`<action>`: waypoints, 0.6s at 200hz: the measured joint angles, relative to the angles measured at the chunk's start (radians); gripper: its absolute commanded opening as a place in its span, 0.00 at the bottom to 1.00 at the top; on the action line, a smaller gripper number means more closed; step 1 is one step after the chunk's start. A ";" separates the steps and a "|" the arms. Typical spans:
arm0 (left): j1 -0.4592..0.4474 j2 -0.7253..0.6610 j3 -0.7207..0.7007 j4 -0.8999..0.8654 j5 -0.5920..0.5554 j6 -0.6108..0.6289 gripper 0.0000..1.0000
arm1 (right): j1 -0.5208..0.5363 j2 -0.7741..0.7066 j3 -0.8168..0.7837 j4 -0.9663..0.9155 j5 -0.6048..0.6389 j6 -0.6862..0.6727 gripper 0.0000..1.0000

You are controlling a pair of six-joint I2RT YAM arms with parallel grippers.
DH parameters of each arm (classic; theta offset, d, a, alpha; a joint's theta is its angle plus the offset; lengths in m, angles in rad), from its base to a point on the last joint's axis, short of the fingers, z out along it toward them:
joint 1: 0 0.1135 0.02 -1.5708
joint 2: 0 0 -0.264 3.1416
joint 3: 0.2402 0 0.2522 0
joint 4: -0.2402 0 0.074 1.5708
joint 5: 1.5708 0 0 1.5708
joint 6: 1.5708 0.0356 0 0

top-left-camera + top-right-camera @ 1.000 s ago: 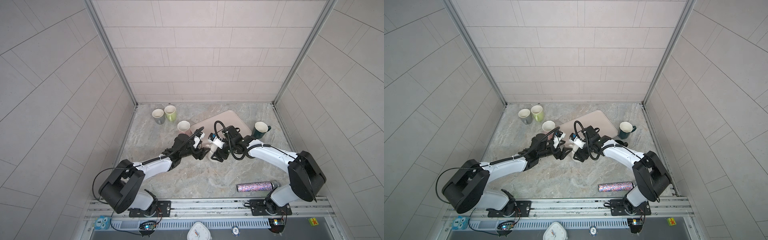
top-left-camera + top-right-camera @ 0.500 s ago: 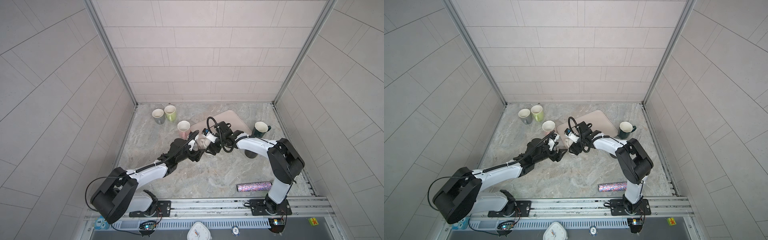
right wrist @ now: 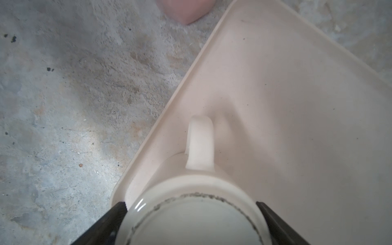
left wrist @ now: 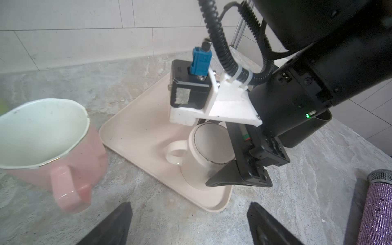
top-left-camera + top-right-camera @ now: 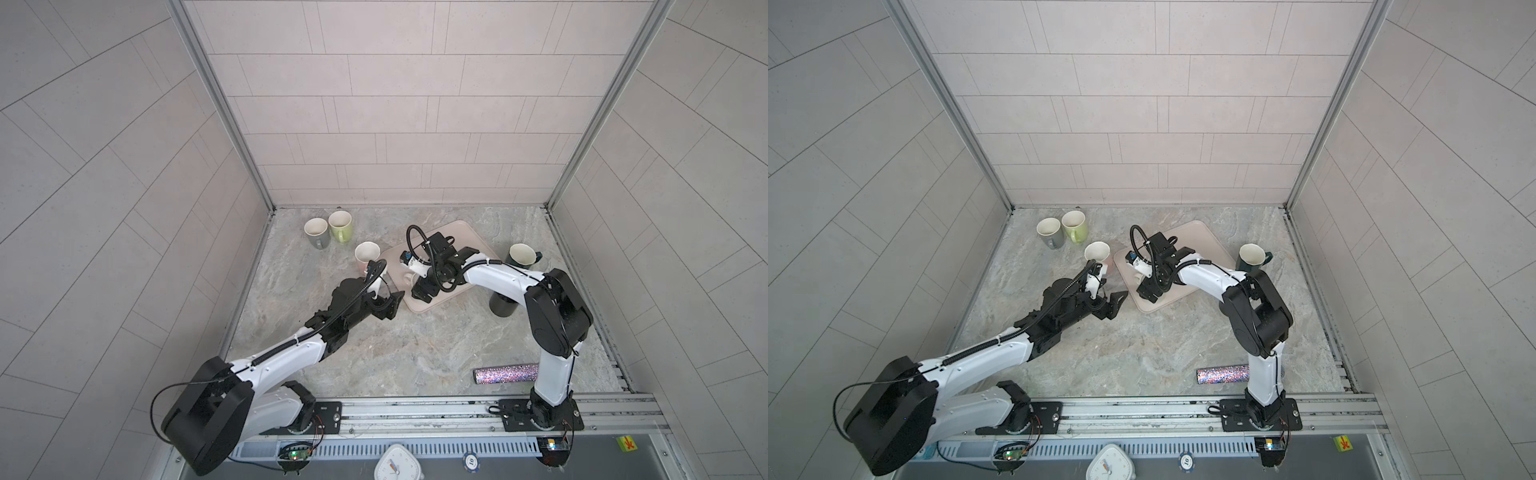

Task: Turn the mug right side up
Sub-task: Place the mug on the tray, then pick up the mug from the tray.

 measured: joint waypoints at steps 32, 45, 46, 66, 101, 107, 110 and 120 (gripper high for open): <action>0.000 -0.075 -0.023 -0.043 -0.040 -0.022 0.92 | 0.000 0.001 0.122 -0.064 -0.018 0.033 0.93; 0.000 -0.106 -0.042 -0.055 -0.055 -0.027 0.93 | 0.003 0.015 0.200 -0.096 -0.011 0.039 0.90; 0.000 -0.107 -0.043 -0.055 -0.056 -0.027 0.93 | 0.003 0.016 0.204 -0.097 -0.011 0.040 0.90; 0.000 -0.149 -0.068 -0.070 -0.074 -0.036 0.93 | 0.015 0.081 0.336 -0.162 0.018 0.040 0.73; 0.000 -0.200 -0.081 -0.085 -0.101 -0.042 0.94 | 0.040 0.274 0.572 -0.353 0.066 0.037 0.69; 0.000 -0.206 -0.081 -0.088 -0.103 -0.042 0.93 | 0.043 0.302 0.600 -0.384 0.074 0.038 0.69; 0.000 -0.209 -0.081 -0.089 -0.105 -0.042 0.94 | 0.045 0.314 0.611 -0.397 0.076 0.038 0.69; -0.001 -0.218 -0.084 -0.089 -0.110 -0.042 0.94 | 0.050 0.352 0.646 -0.446 0.095 0.038 0.68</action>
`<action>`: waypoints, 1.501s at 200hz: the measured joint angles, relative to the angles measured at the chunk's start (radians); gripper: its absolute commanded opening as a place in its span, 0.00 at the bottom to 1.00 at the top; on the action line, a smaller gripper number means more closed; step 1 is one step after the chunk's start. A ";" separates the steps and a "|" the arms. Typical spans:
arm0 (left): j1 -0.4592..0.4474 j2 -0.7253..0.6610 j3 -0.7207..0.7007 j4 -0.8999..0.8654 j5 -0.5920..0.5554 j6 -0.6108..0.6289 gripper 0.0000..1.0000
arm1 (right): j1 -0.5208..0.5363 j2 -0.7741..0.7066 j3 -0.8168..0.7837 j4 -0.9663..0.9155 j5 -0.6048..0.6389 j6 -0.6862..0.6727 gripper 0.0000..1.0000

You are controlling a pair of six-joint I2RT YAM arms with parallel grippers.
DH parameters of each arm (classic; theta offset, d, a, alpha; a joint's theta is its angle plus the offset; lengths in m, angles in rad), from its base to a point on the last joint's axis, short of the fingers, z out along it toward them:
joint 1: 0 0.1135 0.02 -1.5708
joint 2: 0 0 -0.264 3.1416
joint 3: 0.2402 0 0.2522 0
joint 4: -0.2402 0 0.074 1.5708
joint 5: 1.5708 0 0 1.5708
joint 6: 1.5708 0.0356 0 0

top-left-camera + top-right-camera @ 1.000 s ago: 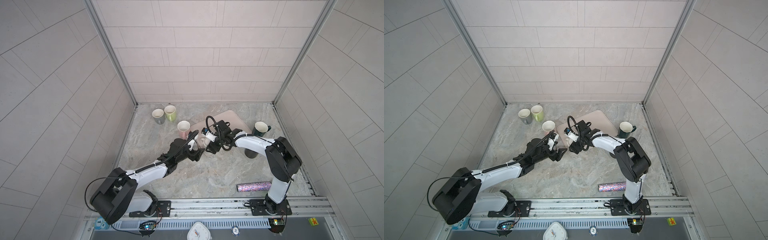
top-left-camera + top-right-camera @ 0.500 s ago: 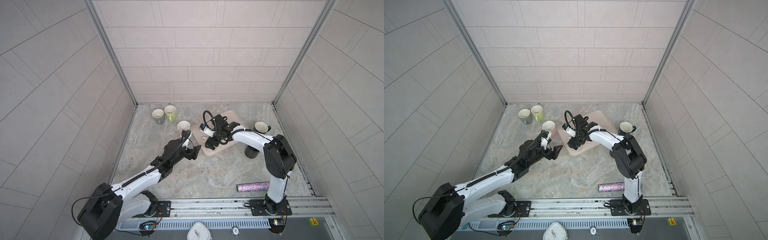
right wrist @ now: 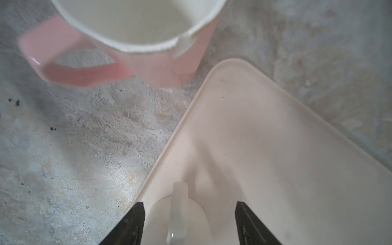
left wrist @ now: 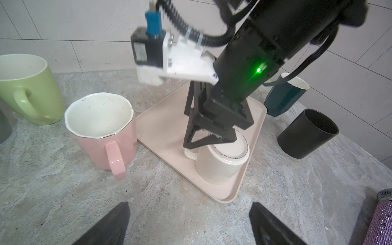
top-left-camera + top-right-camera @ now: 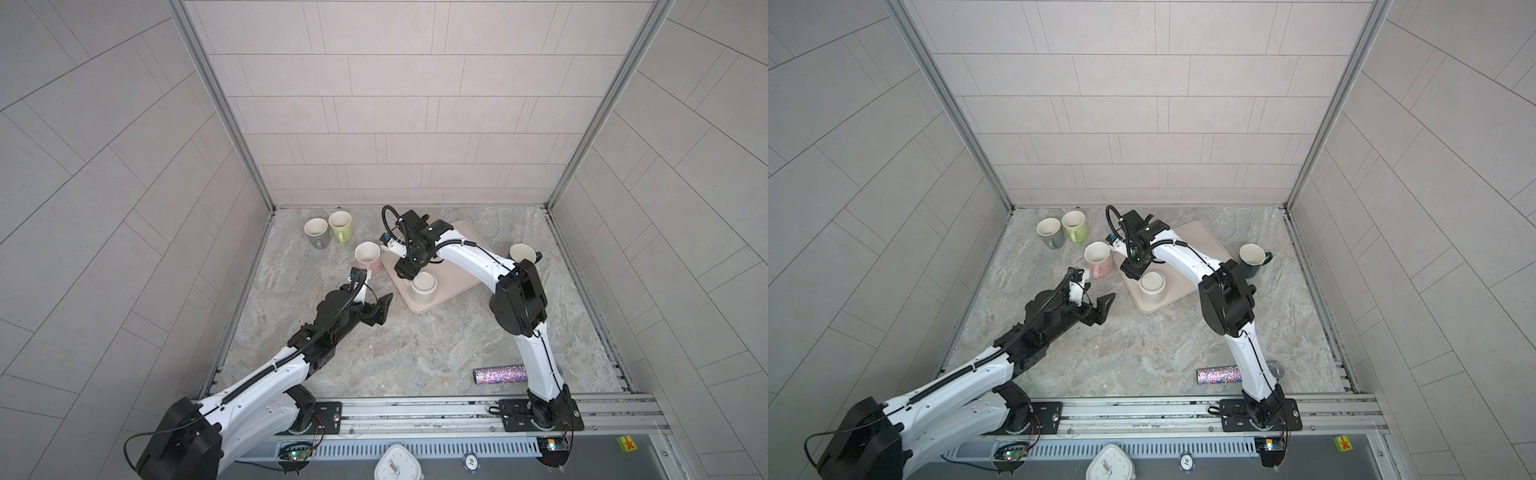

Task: Turn the mug right side up
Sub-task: Pick up the mug from the tray.

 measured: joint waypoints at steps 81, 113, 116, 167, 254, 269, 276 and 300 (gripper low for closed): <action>-0.016 -0.016 -0.012 -0.003 -0.019 -0.005 0.94 | 0.015 0.082 0.154 -0.197 0.122 0.008 0.51; -0.016 -0.016 -0.013 -0.003 -0.029 -0.007 0.94 | 0.015 0.082 0.157 -0.225 0.139 0.007 0.50; -0.016 -0.016 -0.013 -0.003 -0.030 -0.007 0.94 | 0.015 0.082 0.157 -0.227 0.139 0.006 0.50; -0.016 -0.018 -0.014 -0.007 -0.038 -0.007 0.94 | 0.016 0.084 0.173 -0.266 0.153 0.001 0.47; -0.016 -0.020 -0.016 -0.013 -0.051 -0.007 0.94 | 0.018 0.118 0.175 -0.273 0.179 0.003 0.38; -0.016 -0.020 -0.016 -0.015 -0.053 -0.008 0.94 | 0.018 0.128 0.175 -0.278 0.187 0.002 0.38; -0.016 -0.020 -0.016 -0.015 -0.054 -0.008 0.94 | 0.018 0.131 0.175 -0.279 0.189 0.002 0.38; -0.016 -0.023 -0.016 -0.015 -0.056 -0.008 0.94 | 0.018 0.135 0.175 -0.284 0.199 0.003 0.31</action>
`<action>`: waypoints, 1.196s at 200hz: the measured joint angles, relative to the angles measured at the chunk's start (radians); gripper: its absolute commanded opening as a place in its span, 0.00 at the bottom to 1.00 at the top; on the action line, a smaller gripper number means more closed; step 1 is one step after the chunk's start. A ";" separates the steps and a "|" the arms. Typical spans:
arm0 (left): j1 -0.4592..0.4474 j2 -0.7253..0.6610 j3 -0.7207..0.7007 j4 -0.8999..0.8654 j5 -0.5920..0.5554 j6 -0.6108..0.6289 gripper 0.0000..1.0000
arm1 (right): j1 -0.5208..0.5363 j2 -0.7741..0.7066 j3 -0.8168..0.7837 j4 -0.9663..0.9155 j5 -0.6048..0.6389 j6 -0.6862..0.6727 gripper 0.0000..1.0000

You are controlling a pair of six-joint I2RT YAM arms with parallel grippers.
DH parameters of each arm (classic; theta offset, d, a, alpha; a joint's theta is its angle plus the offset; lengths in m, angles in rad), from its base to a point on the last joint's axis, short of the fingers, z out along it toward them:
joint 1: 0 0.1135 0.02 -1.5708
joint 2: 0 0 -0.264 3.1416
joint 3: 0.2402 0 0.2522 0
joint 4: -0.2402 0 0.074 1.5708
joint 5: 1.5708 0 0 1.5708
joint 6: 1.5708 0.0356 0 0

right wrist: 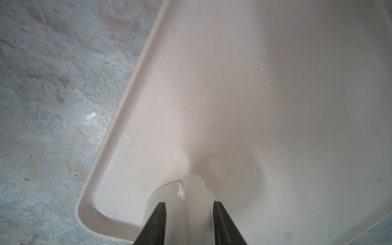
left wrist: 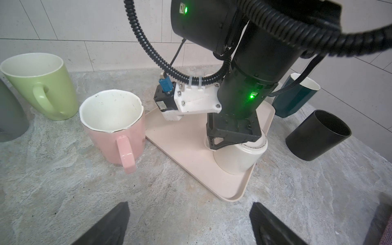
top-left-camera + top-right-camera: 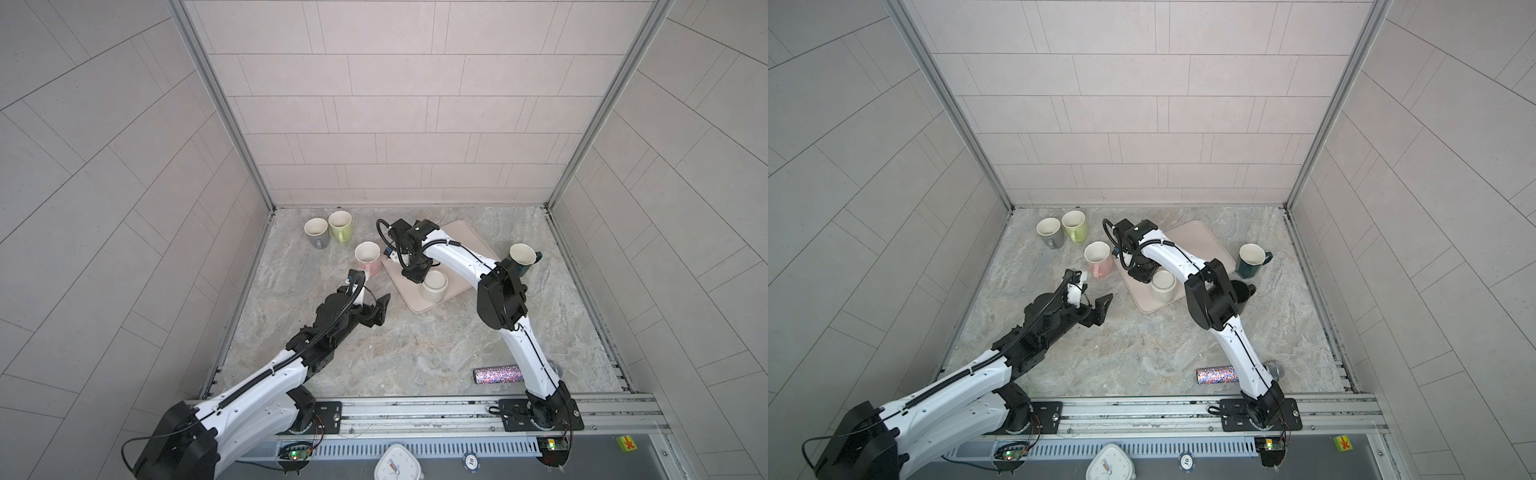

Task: Turn the mug right side up
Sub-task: Pick up the mug from the tray.

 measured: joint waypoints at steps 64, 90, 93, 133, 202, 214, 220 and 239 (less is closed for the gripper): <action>0.000 -0.003 -0.002 0.000 -0.001 0.000 0.94 | 0.000 0.000 0.016 -0.005 0.010 0.004 0.11; 0.000 -0.007 -0.006 0.001 -0.004 0.000 0.94 | -0.001 0.000 0.019 -0.006 0.002 0.008 0.00; 0.000 -0.007 -0.007 0.001 -0.004 0.000 0.94 | -0.001 0.000 0.019 -0.006 0.002 0.009 0.00; 0.000 -0.007 -0.011 0.000 -0.008 -0.007 0.94 | -0.005 0.000 0.019 -0.005 -0.001 0.016 0.00; 0.000 -0.007 -0.013 0.003 -0.017 -0.027 0.94 | -0.026 -0.055 -0.051 0.042 -0.059 0.051 0.00; 0.000 -0.006 -0.013 0.010 -0.015 -0.028 0.94 | -0.033 -0.095 -0.092 0.062 -0.079 0.058 0.00; 0.000 -0.006 -0.013 0.016 -0.014 -0.029 0.94 | -0.036 -0.117 -0.112 0.074 -0.089 0.061 0.00; 0.000 0.005 -0.013 0.034 -0.004 -0.023 0.95 | -0.044 -0.199 -0.191 0.130 -0.106 0.073 0.00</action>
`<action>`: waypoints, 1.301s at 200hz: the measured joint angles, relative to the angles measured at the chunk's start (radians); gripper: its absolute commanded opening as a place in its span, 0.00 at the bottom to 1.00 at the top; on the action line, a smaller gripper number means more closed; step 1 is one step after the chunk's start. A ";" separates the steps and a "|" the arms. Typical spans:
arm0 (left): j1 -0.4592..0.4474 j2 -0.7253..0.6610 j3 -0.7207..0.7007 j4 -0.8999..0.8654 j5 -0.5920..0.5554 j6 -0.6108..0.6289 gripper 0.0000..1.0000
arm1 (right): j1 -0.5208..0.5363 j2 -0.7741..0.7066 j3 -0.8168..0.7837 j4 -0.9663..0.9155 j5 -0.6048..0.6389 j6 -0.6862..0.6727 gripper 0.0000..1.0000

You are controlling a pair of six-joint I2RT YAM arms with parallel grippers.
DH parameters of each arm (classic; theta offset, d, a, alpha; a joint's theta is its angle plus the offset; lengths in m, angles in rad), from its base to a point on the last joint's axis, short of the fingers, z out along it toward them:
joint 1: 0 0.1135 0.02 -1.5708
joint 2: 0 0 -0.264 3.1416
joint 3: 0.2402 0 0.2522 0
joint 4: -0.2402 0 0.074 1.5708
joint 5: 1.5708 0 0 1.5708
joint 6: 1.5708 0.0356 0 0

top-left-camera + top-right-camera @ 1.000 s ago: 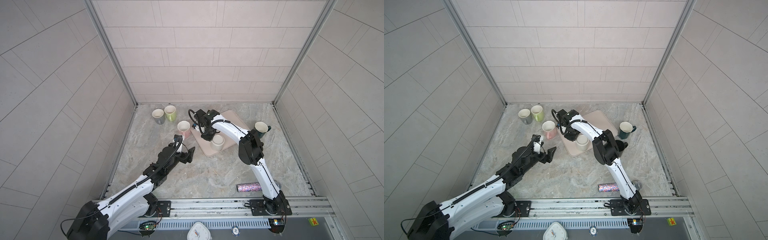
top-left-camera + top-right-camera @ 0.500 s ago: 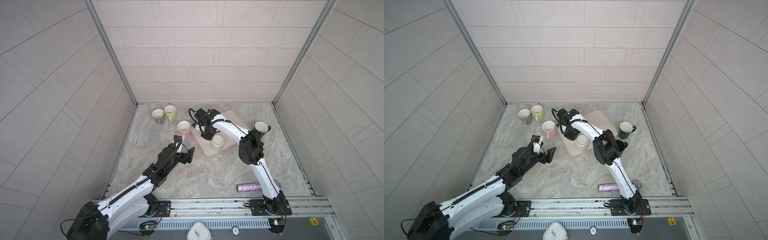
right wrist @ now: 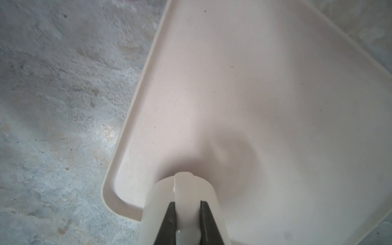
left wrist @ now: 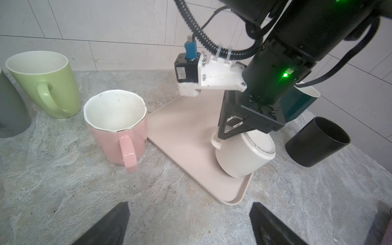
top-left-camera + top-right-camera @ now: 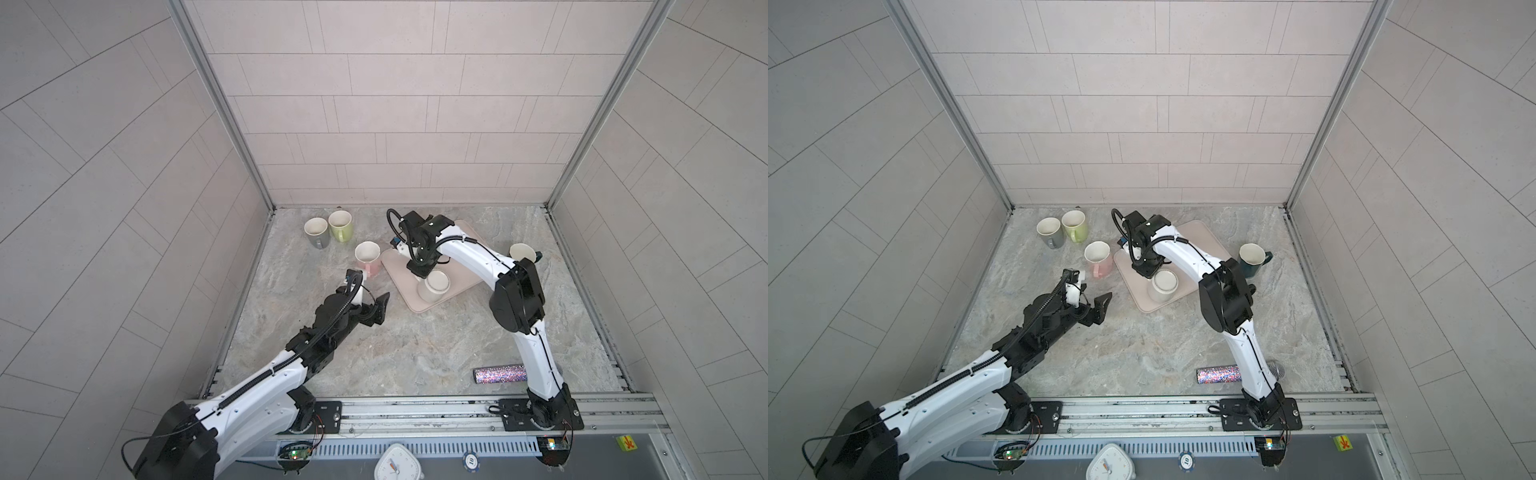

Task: Turn the mug right side up
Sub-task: Pick up the mug from the tray, then place the mug at the center of the table.

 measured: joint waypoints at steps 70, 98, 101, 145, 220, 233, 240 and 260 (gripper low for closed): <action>0.001 0.127 0.088 0.019 0.167 0.040 0.91 | -0.043 -0.414 -0.470 0.310 -0.183 0.015 0.00; 0.004 0.188 0.127 0.045 0.271 0.076 0.90 | -0.058 -0.482 -0.550 0.375 -0.253 0.014 0.00; 0.005 0.195 0.132 0.046 0.283 0.080 0.89 | -0.059 -0.486 -0.556 0.379 -0.261 0.013 0.00; 0.029 0.301 0.177 0.115 0.483 0.139 0.74 | -0.067 -0.574 -0.657 0.473 -0.355 0.006 0.00; 0.117 0.436 0.200 0.375 0.735 0.064 0.58 | -0.082 -0.696 -0.723 0.533 -0.460 0.029 0.00; 0.119 0.444 0.211 0.405 0.764 0.047 0.58 | -0.084 -0.702 -0.723 0.542 -0.477 0.030 0.00; 0.120 0.445 0.218 0.416 0.777 0.037 0.58 | -0.084 -0.703 -0.723 0.548 -0.485 0.032 0.00; 0.120 0.449 0.235 0.453 0.806 0.016 0.58 | -0.085 -0.706 -0.739 0.579 -0.513 0.043 0.00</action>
